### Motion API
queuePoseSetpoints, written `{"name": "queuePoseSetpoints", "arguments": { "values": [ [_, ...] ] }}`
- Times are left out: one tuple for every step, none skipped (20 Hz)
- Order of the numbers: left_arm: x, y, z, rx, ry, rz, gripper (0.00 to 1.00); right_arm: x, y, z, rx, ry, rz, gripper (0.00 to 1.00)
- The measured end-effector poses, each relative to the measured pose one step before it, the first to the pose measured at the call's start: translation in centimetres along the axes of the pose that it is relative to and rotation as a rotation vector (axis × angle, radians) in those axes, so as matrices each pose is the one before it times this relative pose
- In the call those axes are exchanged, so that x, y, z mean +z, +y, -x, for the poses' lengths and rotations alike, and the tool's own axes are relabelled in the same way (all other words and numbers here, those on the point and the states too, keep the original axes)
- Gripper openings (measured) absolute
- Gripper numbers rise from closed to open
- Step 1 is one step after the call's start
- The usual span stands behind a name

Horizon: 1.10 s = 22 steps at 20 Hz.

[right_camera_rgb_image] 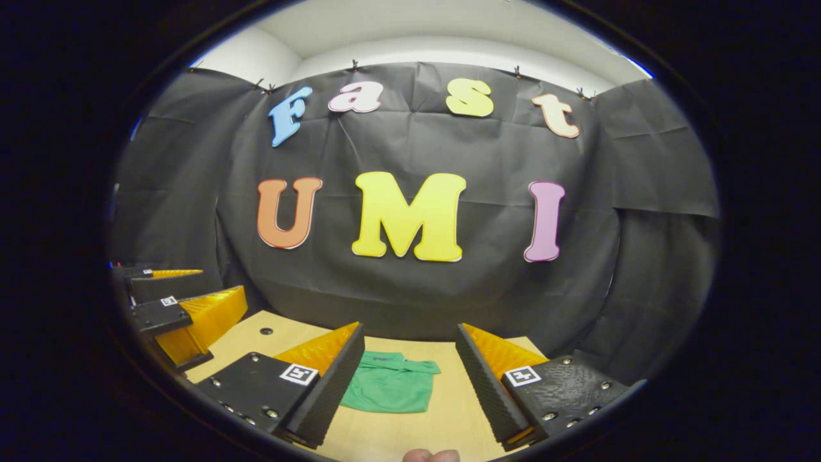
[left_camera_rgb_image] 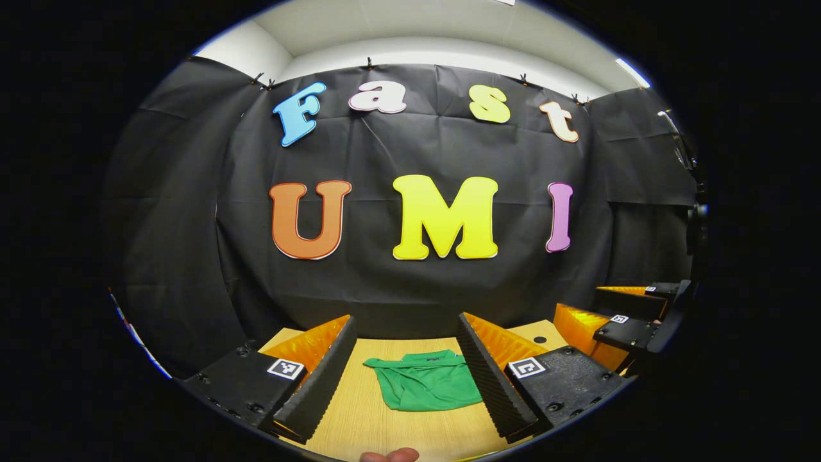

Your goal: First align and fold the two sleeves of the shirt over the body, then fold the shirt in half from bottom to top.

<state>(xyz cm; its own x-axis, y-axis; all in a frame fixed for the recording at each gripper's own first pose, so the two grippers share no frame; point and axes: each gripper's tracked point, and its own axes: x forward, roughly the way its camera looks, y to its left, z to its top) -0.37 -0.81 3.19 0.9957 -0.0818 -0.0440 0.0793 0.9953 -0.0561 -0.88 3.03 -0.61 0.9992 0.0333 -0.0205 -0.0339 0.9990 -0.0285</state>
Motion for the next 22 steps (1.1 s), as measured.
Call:
{"name": "queuePoseSetpoints", "arguments": {
  "values": [
    [0.317,0.148,-0.154,0.00311,-0.0029,-0.00094,0.99,0.296,0.129,-0.122,0.00238,0.00042,-0.00508,0.9],
    [0.392,0.04,-0.029,0.00317,-0.00425,-0.00411,0.99,0.327,-0.124,-0.116,-0.00108,-0.00191,-0.00289,0.9],
    [0.316,-0.062,-0.12,0.00055,0.00304,-0.00355,0.99,0.332,-0.124,-0.107,-0.00211,0.00447,0.00024,0.9],
    [0.168,-0.167,-0.034,-0.00206,0.00131,-0.00245,0.99,0.305,0.015,-0.208,0.003,0.00325,0.00053,0.9],
    [0.103,-0.12,-0.132,-0.00213,0.00687,-0.0009,1.0,0.533,0.032,-0.066,0.00266,-0.00065,0.00302,0.9],
    [0.189,-0.029,-0.025,0.00314,0.00577,0.00098,0.99,0.652,-0.206,-0.13,-0.00456,-0.00486,0.00549,0.9],
    [0.417,0.209,-0.067,0.01297,-0.00243,-0.00049,0.99,0.802,-0.296,-0.081,-0.00714,-0.01024,0.00308,0.9],
    [0.771,0.074,-0.038,0.00638,-0.00702,0.00633,1.0,0.658,0.013,-0.206,-0.00187,-0.00206,-0.00445,0.9],
    [0.671,-0.149,-0.125,0.00094,-0.00808,0.00589,0.99,0.607,0.257,-0.284,0.01111,0.00421,-0.01684,0.9],
    [0.746,-0.177,0.041,0.00499,-0.01483,0.0005,0.99,0.808,0.39,-0.199,0.00932,-0.0027,-0.01188,0.9],
    [0.793,-0.182,-0.208,0.00007,-0.01289,-0.00232,0.99,0.901,-0.184,-0.24,-0.00242,-0.0095,-0.00273,0.9],
    [0.675,-0.128,-0.124,0.00114,-0.01431,-0.00604,0.99,1.056,-0.14,-0.157,0.00027,-0.01806,-0.00363,0.9],
    [0.56,-0.006,-0.327,0.00242,-0.00648,-0.0015,0.99,0.964,0.118,-0.236,-0.00056,-0.01519,-0.00313,0.9],
    [0.423,0.004,-0.117,0.00261,-0.00199,0.00598,0.99,0.535,0.201,-0.112,0.00177,-0.00725,-0.002,0.9],
    [0.457,0.09,-0.293,0.00768,0.00407,0.01233,0.99,0.438,0.182,-0.142,0.00462,-0.00392,0.00189,0.89],
    [0.394,0.094,-0.209,0.00462,0.00564,0.01681,0.99,0.355,0.153,-0.095,0.00368,-0.00266,0.00249,0.89],
    [0.624,0.115,-0.214,0.00532,0.00018,0.01446,0.99,0.404,0.169,-0.163,0.00677,-0.00142,0.00092,0.89],
    [0.592,0.36,-0.103,0.00813,-0.01527,0.00137,0.99,0.571,0.135,-0.057,0.001,-0.00976,-0.00123,0.89],
    [0.313,0.178,-0.138,0.007,-0.013,-0.00822,0.99,0.31,-0.053,-0.229,-0.00005,-0.01019,-0.00036,0.9],
    [-0.127,0.12,-0.077,0.00486,-0.00507,-0.00538,0.99,0.082,0.062,-0.085,0.00092,-0.00881,0.00039,0.9],
    [-0.276,-0.005,-0.049,-0.00221,0.00354,0.00535,0.99,-0.032,0.23,-0.081,0.00229,-0.00517,-0.00144,0.89],
    [-0.303,0.034,0.051,0.00105,0.00343,0.00127,0.99,-0.207,0.128,-0.245,0.00231,-0.00218,0.00102,0.9]
  ]
}}
